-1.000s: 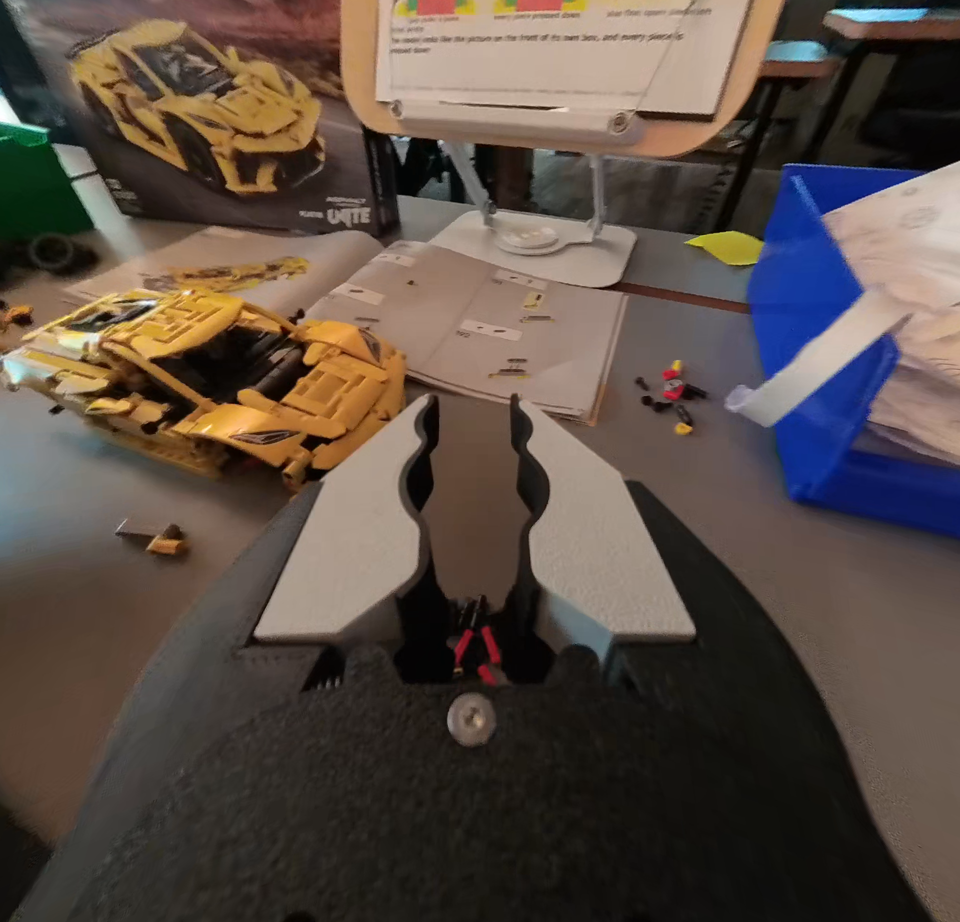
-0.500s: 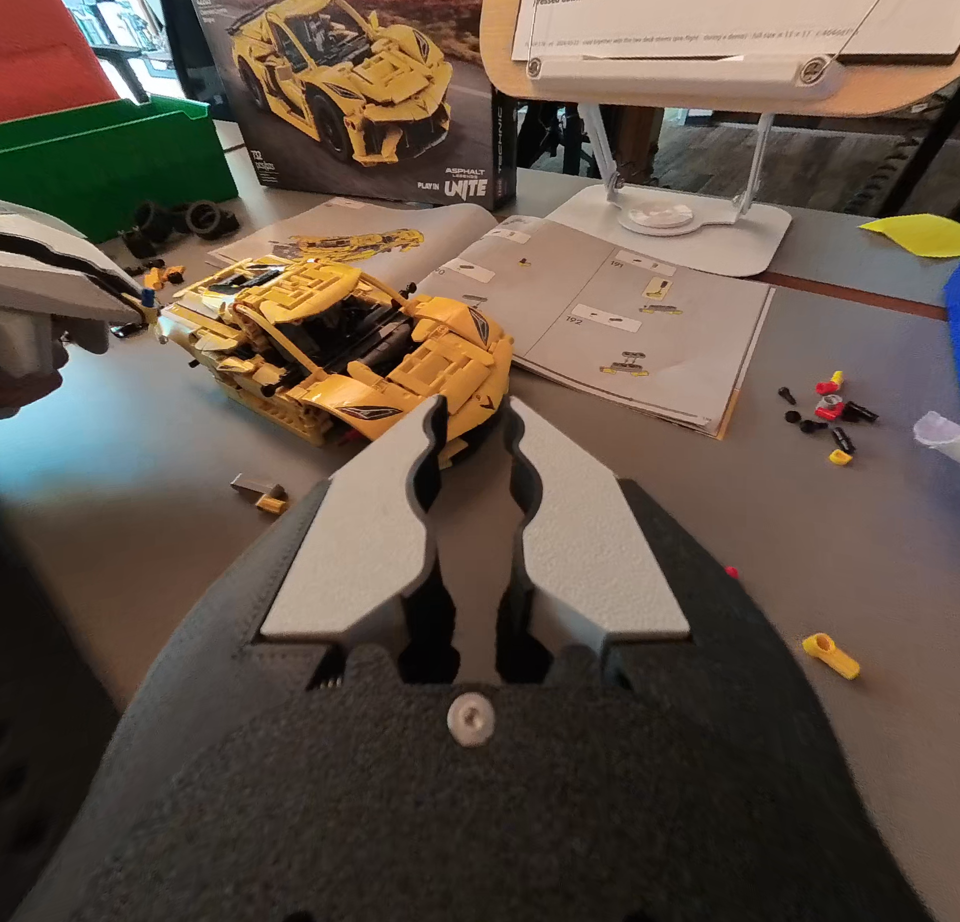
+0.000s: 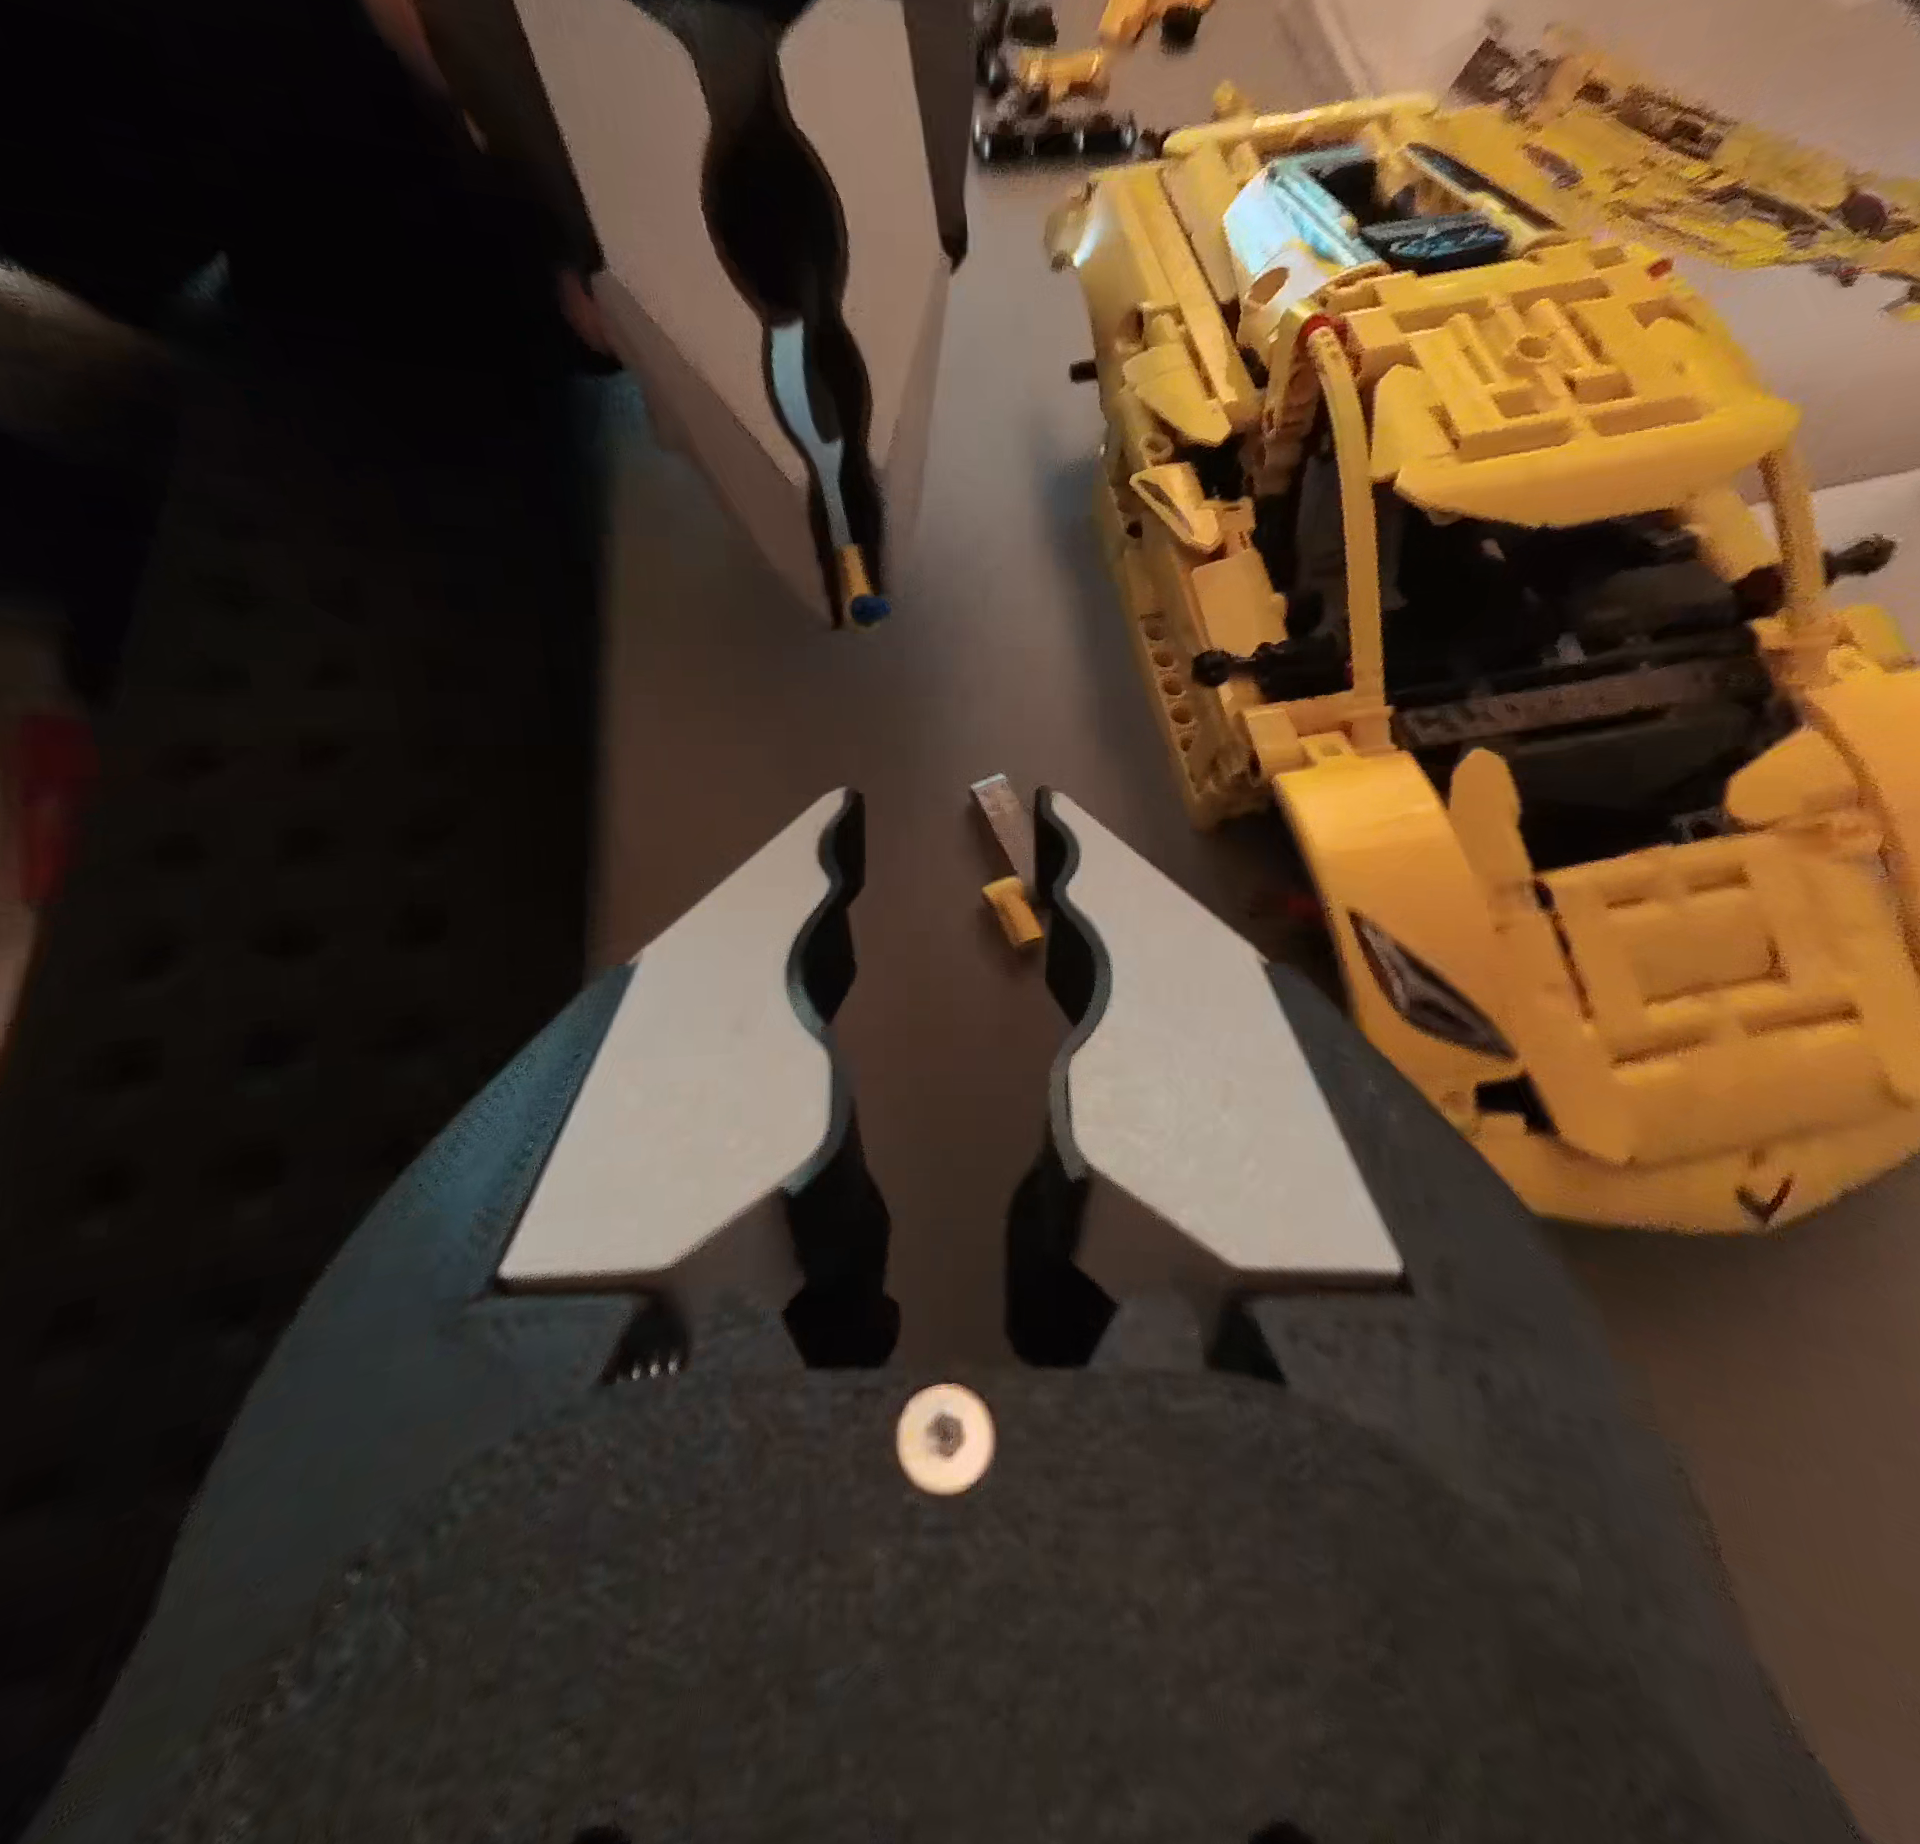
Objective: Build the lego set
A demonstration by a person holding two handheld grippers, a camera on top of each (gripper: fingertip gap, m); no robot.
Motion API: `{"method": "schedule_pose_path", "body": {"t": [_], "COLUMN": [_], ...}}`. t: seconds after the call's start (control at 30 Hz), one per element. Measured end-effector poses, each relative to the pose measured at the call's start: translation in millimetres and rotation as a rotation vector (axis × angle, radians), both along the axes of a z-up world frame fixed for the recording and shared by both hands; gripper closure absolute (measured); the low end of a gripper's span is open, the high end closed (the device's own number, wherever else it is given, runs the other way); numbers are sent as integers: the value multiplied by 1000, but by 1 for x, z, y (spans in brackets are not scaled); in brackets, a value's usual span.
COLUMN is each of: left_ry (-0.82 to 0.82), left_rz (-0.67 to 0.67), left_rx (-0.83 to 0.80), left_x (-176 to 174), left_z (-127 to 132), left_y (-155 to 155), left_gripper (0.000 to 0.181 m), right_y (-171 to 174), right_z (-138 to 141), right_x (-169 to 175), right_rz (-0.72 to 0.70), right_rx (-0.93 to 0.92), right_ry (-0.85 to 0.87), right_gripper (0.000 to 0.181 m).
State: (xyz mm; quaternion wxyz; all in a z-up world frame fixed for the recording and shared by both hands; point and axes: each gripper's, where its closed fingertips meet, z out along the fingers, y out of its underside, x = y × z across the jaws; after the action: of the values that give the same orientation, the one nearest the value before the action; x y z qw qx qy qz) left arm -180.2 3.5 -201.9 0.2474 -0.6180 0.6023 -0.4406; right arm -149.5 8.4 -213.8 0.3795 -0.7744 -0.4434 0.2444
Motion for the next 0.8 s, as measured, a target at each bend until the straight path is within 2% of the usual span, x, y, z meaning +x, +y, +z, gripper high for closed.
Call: {"method": "schedule_pose_path", "body": {"t": [0.17, 0.33, 0.43, 0.53, 0.67, 0.8], "left_ry": [-8, 12, -12, -39, -74, -105], "left_rz": [25, 29, 29, 43, 54, 69], "left_rx": [-13, -103, -187, -266, -391, -499], "left_x": [-1, -1, 0, 0, 0, 0], "left_z": [1, -3, 3, 8, 17, 23], "left_y": [4, 2, -1, 1, 3, 7], "left_gripper": [175, 174, 174, 174, 174, 175], "right_y": [7, 11, 11, 14, 19, 25], "right_z": [-21, -26, -21, -29, -31, -22], "right_x": [-4, 8, 3, 3, 3, 5], "right_rz": [84, 41, 58, 61, 51, -1], "right_rx": [-84, 4, 79, 126, 138, 172], "right_ry": [-88, -127, -131, -192, -189, -202], "right_gripper": [154, 153, 152, 149, 173, 174]}}
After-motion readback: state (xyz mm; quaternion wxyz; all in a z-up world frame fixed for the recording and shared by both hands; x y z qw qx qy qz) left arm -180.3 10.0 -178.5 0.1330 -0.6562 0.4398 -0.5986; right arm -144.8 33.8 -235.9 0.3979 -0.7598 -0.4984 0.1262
